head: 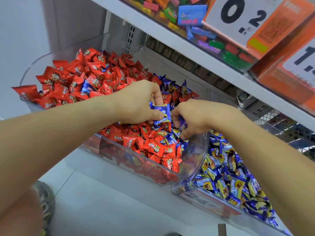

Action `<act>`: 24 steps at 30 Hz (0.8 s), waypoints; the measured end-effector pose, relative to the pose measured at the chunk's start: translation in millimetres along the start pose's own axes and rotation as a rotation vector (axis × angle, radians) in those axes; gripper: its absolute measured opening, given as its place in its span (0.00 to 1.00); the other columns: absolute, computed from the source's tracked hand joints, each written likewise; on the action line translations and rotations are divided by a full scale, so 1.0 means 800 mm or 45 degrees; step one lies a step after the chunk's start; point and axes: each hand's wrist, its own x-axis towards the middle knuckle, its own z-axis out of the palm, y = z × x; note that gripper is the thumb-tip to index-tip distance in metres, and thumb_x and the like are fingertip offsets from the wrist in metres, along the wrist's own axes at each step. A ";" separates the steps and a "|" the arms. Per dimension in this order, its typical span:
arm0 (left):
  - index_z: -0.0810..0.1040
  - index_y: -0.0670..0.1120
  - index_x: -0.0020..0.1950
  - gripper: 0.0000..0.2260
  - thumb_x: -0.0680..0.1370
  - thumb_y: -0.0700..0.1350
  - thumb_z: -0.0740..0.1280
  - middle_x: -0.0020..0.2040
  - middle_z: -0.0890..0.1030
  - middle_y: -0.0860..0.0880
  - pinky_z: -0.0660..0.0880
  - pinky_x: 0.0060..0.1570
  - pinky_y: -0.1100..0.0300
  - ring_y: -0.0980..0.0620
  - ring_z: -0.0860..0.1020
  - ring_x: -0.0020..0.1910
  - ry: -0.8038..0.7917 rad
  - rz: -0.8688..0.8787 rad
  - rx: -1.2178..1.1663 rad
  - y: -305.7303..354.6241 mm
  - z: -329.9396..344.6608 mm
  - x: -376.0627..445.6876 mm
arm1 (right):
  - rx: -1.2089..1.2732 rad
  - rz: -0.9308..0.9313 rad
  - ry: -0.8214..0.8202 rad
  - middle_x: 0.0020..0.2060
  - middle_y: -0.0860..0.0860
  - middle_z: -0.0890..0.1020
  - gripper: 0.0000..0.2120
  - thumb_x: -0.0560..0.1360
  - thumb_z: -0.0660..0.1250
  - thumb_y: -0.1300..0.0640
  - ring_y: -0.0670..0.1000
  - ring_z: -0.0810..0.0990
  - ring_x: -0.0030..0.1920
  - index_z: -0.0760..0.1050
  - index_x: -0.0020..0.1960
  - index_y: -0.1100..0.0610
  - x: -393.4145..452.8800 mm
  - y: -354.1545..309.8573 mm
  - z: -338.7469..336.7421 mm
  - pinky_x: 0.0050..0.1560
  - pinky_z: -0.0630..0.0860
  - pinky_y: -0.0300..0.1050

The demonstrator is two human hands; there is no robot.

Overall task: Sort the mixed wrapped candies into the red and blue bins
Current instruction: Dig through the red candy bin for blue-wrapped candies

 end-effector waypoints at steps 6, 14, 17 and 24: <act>0.75 0.50 0.46 0.10 0.73 0.47 0.76 0.34 0.84 0.50 0.80 0.30 0.50 0.45 0.82 0.30 0.040 -0.019 -0.037 0.002 -0.002 0.002 | 0.268 -0.124 0.246 0.41 0.45 0.76 0.16 0.70 0.77 0.49 0.41 0.69 0.38 0.71 0.49 0.46 -0.022 0.013 0.008 0.36 0.65 0.45; 0.74 0.44 0.55 0.08 0.79 0.44 0.69 0.37 0.84 0.44 0.79 0.37 0.54 0.52 0.80 0.31 0.155 -0.106 -0.516 0.029 -0.004 -0.005 | 1.086 -0.130 0.778 0.46 0.41 0.76 0.14 0.74 0.73 0.48 0.41 0.77 0.48 0.68 0.51 0.45 -0.058 0.012 0.036 0.51 0.73 0.43; 0.76 0.43 0.57 0.07 0.82 0.44 0.64 0.44 0.83 0.38 0.82 0.48 0.49 0.48 0.82 0.38 0.076 -0.156 -0.673 0.044 0.012 -0.009 | 1.282 -0.097 0.887 0.37 0.45 0.73 0.15 0.76 0.72 0.50 0.44 0.68 0.31 0.64 0.49 0.48 -0.063 -0.005 0.049 0.37 0.69 0.44; 0.72 0.42 0.61 0.10 0.84 0.46 0.59 0.44 0.82 0.42 0.83 0.48 0.47 0.43 0.85 0.42 -0.011 -0.218 -0.994 0.074 0.037 -0.016 | 1.376 0.129 1.180 0.37 0.44 0.75 0.17 0.77 0.70 0.52 0.44 0.74 0.32 0.61 0.53 0.47 -0.070 -0.030 0.068 0.33 0.68 0.41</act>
